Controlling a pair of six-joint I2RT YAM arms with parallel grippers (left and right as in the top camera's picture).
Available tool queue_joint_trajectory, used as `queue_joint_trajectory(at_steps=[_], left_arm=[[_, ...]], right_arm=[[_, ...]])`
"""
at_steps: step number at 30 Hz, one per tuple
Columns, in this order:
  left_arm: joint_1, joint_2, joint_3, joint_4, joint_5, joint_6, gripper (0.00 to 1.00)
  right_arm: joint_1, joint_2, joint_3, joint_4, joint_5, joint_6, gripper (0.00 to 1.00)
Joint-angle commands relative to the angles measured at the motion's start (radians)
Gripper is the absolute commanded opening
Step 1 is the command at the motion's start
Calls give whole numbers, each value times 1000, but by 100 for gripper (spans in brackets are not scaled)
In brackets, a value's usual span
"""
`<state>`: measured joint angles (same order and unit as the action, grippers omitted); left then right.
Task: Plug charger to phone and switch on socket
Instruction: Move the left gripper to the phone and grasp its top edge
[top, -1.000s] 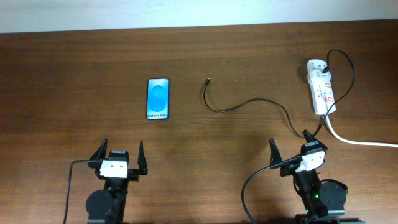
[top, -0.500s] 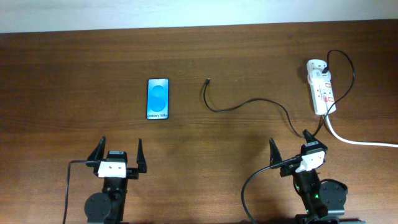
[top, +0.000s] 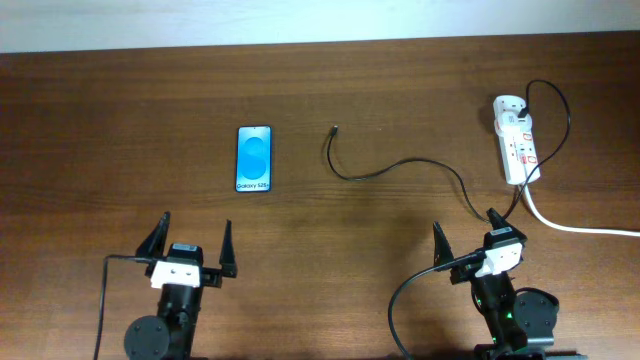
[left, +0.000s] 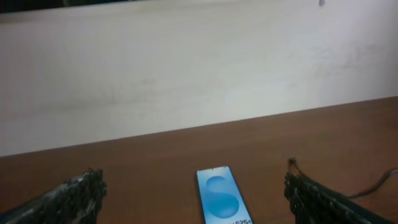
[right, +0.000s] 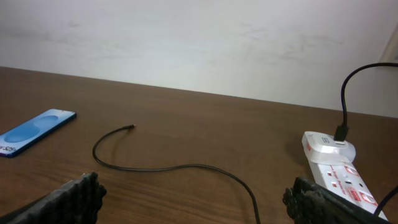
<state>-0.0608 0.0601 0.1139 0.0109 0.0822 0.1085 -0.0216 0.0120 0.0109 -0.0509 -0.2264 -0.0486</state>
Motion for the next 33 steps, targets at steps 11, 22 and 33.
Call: queue_joint_trajectory(at_steps=[11,22,33], left_arm=[[-4,744,615,-136,229,-17,99],[-4,1161,1067,-415,352,-17,99],[-4,1669,1798,-1156,340,88,99]], right_arm=[[15,53,266,-201,-31,3,98],[15,706,988,-649,-24,0,98],[15,1331,1742,-1284,-16,-33,99]])
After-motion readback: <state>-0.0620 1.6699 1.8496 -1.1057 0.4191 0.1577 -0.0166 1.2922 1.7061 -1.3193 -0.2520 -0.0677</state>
